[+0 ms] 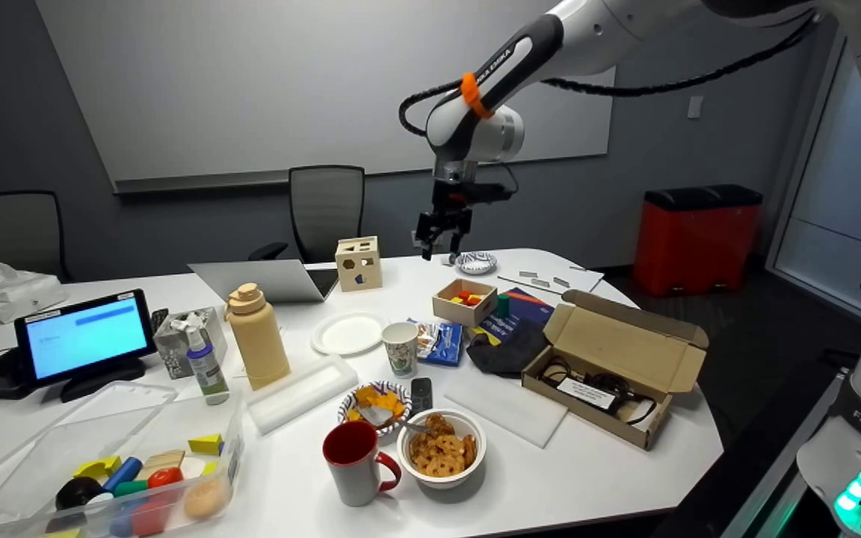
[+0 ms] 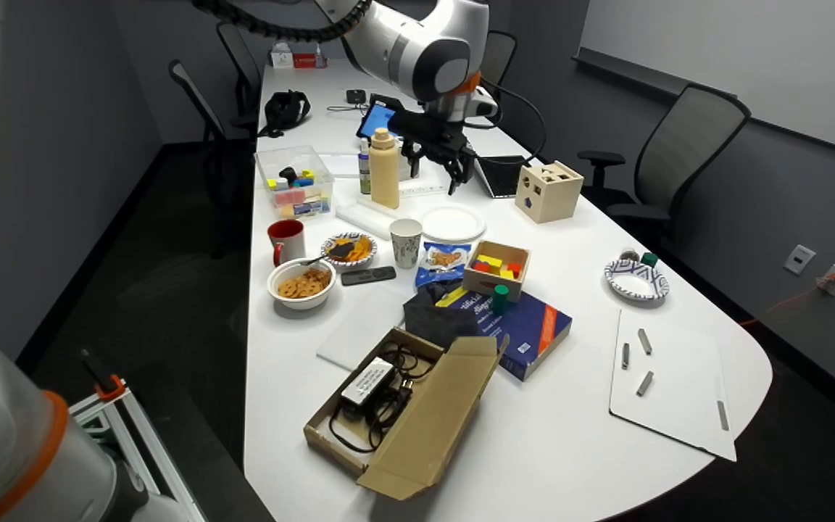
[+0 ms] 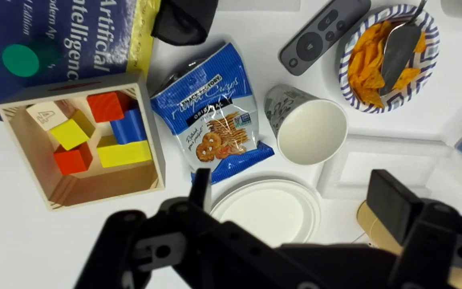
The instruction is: Pick up the cup from the middle of the table and put it on the book
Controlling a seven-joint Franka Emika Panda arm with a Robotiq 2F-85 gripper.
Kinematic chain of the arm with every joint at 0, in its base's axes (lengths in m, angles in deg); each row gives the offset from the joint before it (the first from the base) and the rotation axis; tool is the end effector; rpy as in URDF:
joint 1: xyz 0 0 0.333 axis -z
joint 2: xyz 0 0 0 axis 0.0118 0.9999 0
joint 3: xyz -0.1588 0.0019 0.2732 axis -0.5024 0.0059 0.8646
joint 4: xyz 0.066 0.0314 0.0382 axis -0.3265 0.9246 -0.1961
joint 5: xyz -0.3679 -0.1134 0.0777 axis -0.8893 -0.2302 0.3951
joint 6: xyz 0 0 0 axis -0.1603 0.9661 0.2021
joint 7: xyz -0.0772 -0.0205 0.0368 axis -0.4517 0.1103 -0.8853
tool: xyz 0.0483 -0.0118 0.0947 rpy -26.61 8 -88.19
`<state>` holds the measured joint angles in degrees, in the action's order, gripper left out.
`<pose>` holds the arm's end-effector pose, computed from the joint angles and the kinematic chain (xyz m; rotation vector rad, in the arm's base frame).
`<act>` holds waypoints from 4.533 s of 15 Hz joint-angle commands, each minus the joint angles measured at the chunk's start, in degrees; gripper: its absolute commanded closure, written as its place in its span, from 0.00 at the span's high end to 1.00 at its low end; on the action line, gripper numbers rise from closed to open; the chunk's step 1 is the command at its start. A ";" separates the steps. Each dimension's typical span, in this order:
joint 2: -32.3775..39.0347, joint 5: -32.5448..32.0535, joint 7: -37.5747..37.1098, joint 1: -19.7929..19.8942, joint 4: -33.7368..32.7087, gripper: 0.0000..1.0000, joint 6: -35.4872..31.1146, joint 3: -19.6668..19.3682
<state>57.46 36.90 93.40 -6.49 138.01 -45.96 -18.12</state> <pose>0.6636 0.1224 0.3158 -2.9204 -0.3570 -0.1876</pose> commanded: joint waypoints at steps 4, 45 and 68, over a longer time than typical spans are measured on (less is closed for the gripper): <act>12.73 -2.08 -3.11 -0.75 -12.43 1.00 0.50 2.50; 36.14 -9.54 -8.29 -5.22 -36.97 0.00 5.27 1.97; -6.47 4.97 -16.53 5.45 4.40 0.01 -2.17 0.19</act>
<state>58.43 39.23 78.77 -2.63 131.34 -43.08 -16.52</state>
